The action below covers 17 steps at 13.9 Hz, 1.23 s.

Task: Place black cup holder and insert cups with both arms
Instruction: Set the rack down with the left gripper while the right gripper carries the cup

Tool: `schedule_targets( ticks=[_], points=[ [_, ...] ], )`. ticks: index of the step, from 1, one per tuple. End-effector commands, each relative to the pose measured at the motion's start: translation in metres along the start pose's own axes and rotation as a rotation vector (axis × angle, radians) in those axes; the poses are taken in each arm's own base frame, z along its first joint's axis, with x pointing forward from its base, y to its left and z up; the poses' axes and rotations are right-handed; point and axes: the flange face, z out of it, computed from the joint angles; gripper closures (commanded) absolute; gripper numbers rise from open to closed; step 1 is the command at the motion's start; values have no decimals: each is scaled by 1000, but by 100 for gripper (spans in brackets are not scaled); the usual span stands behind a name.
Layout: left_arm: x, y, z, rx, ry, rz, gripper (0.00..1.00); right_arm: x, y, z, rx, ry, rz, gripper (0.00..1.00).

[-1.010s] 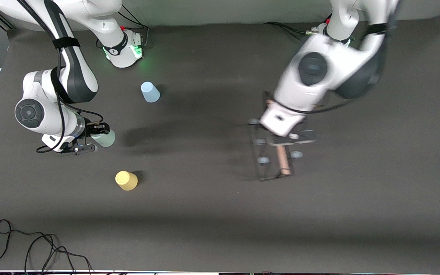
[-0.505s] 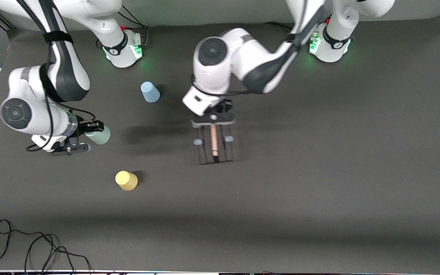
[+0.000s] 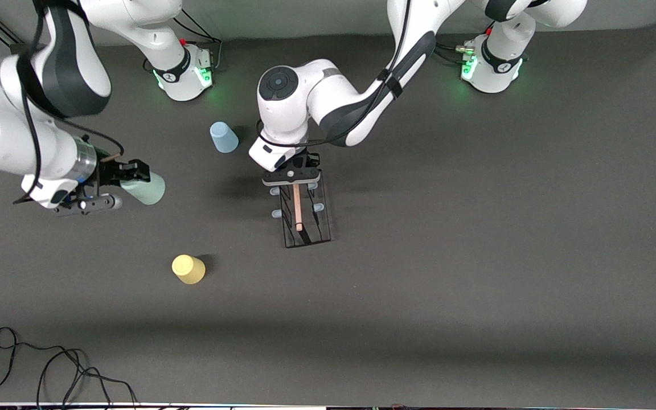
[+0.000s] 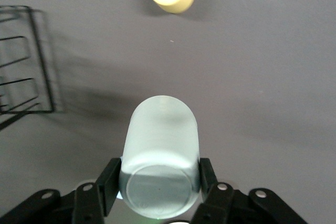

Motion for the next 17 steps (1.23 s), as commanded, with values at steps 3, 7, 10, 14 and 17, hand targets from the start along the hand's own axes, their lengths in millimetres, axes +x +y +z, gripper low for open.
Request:
schedule_targets(
  ticks=[3,7,10,14,17],
  points=[
    [9,1,-16,1,52,33,0,-22,-58,-21,5,21,49,79],
    [51,-45,-50,0,14,49,0,-21,-103,-7,-11,18,81,80],
    [97,-149,-83,-47,-82,72,0,-19,-167,32,-63,-16,101,81],
    [134,-332,-121,-74,-114,137,0,-33,-238,72,-45,-38,145,81],
    [163,-454,-139,-77,-164,190,0,-42,-260,107,15,-31,151,81]
  ],
)
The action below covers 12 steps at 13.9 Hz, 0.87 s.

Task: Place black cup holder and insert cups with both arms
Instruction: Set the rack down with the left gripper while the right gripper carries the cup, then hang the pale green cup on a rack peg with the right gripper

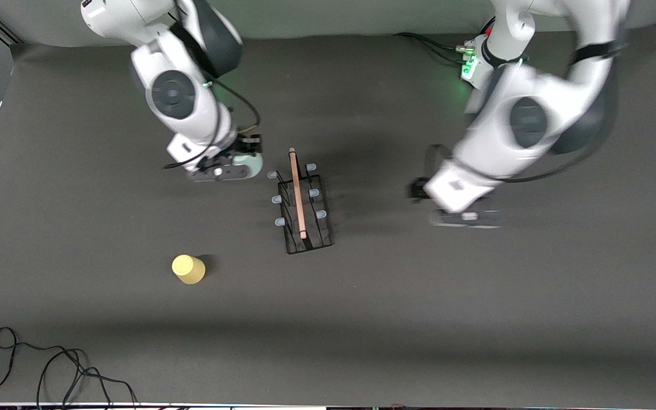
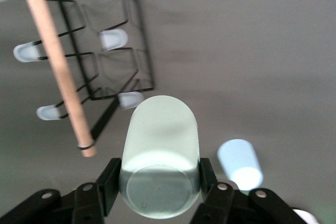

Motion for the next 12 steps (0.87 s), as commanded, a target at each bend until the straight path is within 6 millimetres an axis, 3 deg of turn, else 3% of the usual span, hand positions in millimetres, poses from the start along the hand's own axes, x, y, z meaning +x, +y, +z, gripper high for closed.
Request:
schedule_targets(
  ticks=[1,2,5,9,12],
  points=[
    [-15,-97,-21,-28,-40,64,0,-11,-23,28,26,-4,23,81],
    [-17,-132,-33,-35,-42,70,0,-8,-29,35,29,5,47,81],
    [-35,-175,-74,-4,-26,14,0,-8,-40,47,16,11,39,81],
    [-50,-190,-140,52,-31,-1,0,4,-34,39,32,35,59,81],
    [-47,-180,-167,57,-10,-20,0,17,-24,30,48,58,85,81]
  ],
)
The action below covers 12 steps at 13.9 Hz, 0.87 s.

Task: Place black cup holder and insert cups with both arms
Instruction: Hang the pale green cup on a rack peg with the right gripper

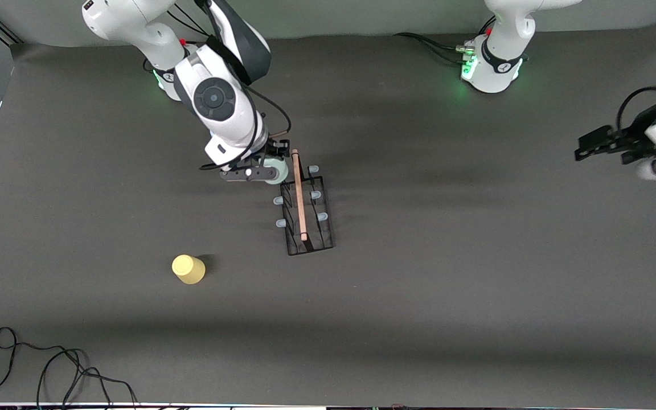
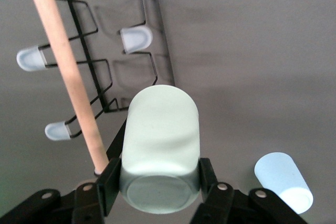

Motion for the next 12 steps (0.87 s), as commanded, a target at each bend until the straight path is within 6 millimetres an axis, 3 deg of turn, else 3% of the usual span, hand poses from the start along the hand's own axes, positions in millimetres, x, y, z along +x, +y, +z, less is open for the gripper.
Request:
schedule_targets(
  ticks=[1,2,4,6,8,11,12],
  points=[
    [4,19,-16,37,-3,-25,0,12,-4,6,13,10,26,81],
    [4,28,-16,57,-3,-21,0,16,-6,16,4,2,28,69],
    [5,29,-17,61,-1,-25,0,21,-4,20,8,11,36,12],
    [7,28,-20,61,11,-26,0,39,16,3,15,23,62,1],
    [17,28,-20,63,11,-28,0,49,38,-3,1,3,31,1],
    [16,36,-21,66,13,-8,0,106,120,-19,-8,77,-88,1],
    [16,37,-19,83,10,0,0,129,141,-10,-22,124,-114,1]
  ],
)
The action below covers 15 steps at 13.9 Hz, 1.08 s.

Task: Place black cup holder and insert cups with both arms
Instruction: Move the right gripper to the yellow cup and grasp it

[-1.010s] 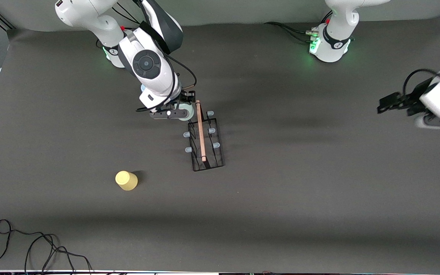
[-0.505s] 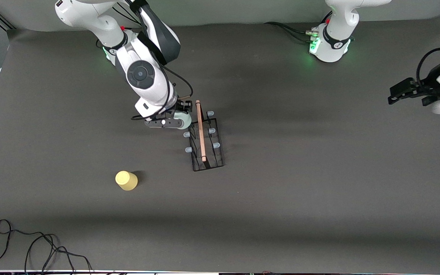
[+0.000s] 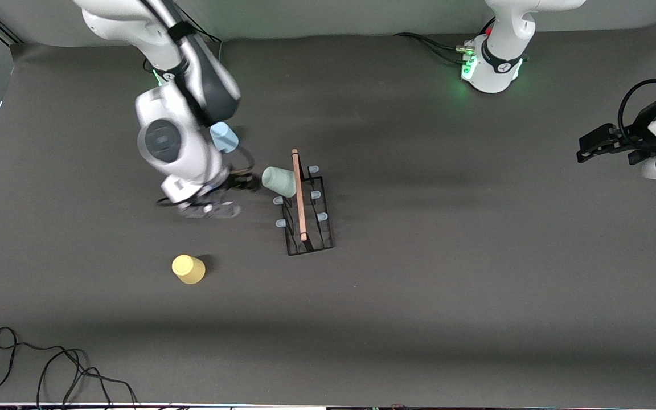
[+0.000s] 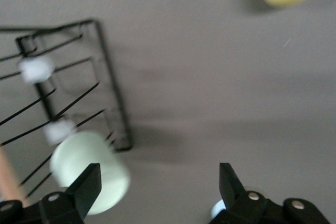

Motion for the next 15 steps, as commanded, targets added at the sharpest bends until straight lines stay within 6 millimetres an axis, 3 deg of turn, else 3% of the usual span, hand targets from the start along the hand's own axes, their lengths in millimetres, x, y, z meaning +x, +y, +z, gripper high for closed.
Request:
schedule_targets(
  ticks=[1,3,5,9,11,13,15],
  points=[
    [-1,5,-6,47,-8,21,0,52,49,14,-40,100,-87,1],
    [-2,5,-6,48,-8,26,0,85,85,36,-83,153,-128,1],
    [-2,5,-5,47,-13,26,0,107,109,72,-125,180,-136,1],
    [-4,7,-5,48,-28,27,0,118,116,117,-164,201,-139,1],
    [-4,9,-2,48,-39,25,0,119,116,120,-163,204,-134,22],
    [-3,7,-1,48,-42,25,0,119,114,110,-154,209,-132,59],
    [-3,9,-2,48,-40,28,0,115,110,91,-137,181,-130,79]
  ],
)
